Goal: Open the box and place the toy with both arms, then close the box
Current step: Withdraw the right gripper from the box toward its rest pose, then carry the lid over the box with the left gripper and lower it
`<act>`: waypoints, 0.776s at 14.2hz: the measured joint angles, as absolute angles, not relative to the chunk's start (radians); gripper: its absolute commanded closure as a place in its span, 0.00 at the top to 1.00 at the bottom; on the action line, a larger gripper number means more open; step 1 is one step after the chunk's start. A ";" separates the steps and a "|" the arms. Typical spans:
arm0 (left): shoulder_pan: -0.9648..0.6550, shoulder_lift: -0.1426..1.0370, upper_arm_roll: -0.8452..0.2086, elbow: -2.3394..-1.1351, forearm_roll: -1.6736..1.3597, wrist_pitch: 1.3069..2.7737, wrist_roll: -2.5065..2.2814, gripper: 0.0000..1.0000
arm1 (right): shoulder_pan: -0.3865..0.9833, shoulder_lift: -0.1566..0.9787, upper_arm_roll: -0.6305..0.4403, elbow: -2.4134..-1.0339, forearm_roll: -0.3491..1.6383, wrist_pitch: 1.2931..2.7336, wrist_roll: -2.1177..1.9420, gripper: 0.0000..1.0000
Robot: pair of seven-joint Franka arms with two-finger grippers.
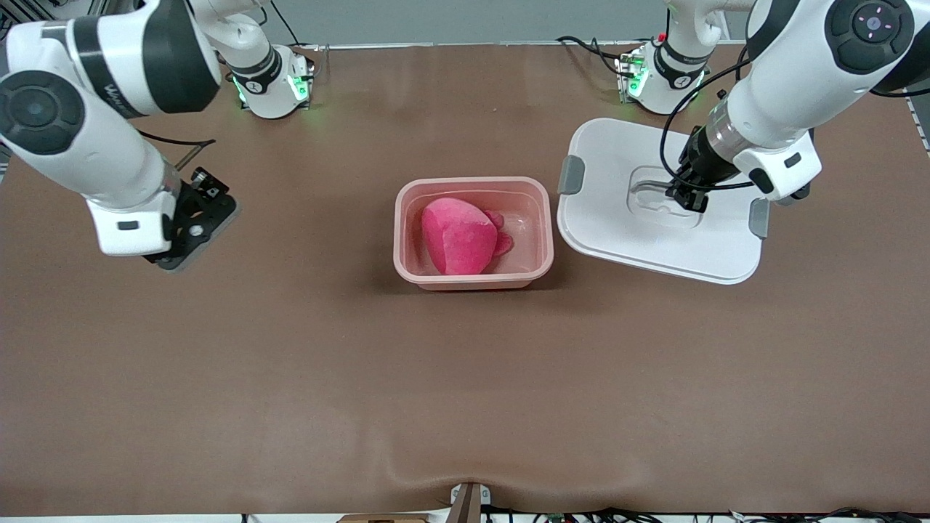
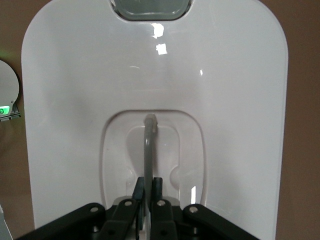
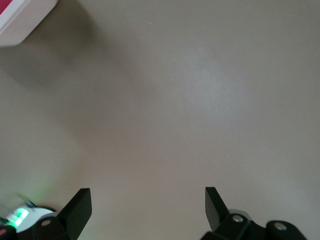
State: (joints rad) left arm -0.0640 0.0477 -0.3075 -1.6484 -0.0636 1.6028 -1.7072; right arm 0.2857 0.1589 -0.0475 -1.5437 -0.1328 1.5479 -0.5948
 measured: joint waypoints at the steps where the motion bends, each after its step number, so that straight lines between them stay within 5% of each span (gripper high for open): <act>1: -0.076 0.057 -0.311 -1.643 -0.064 1.611 -1.739 0.00 | 0.280 0.149 -0.047 -1.554 -0.131 1.555 -0.521 1.00; 11: -0.222 0.198 -0.321 -1.564 -0.061 1.672 -2.010 0.00 | 0.157 0.016 -0.046 -1.630 -0.105 1.576 -0.099 1.00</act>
State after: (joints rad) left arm -0.2220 0.1983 -0.3214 -1.5640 -0.0610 1.6716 -2.0105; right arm 0.1573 0.0161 -0.0463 -1.6302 -0.1051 1.5763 -0.0995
